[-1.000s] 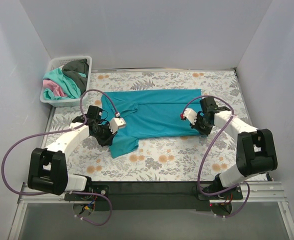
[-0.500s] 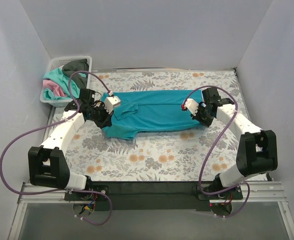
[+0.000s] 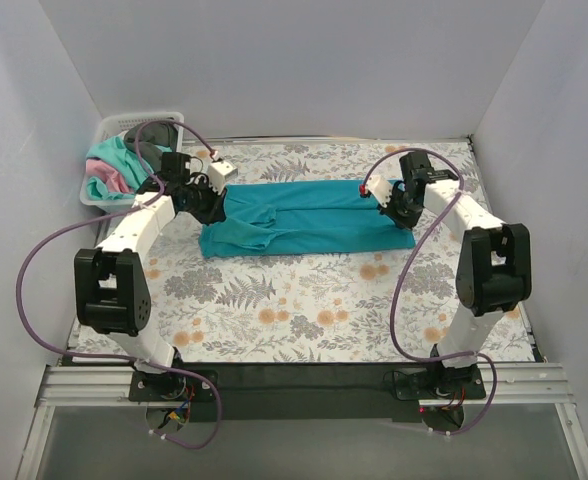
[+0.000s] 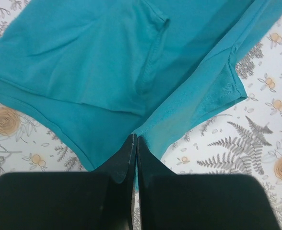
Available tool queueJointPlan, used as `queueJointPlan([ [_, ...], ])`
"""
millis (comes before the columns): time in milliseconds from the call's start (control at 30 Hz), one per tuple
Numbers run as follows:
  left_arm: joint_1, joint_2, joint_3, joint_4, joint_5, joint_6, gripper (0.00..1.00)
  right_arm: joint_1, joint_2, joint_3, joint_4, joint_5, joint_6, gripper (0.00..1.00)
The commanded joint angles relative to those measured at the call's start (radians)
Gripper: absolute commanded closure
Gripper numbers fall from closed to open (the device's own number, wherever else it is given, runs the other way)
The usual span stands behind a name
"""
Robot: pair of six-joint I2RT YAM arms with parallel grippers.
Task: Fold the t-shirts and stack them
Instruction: Fold the tshirt
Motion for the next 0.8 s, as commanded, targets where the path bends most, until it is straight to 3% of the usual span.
queueJointPlan([
  [0,0.010,0.034,0.057,0.078,-0.010,-0.033,1.00,-0.013,0.058,0.088,-0.010,-0.007,-0.017,0.99],
  [367,0.015,0.218,0.190,0.159,-0.021,-0.087,1.00,-0.020,0.270,0.280,-0.010,-0.003,-0.011,0.99],
  [767,0.015,0.323,0.305,0.156,-0.023,-0.104,1.00,-0.040,0.284,0.316,-0.012,-0.007,-0.012,0.99],
])
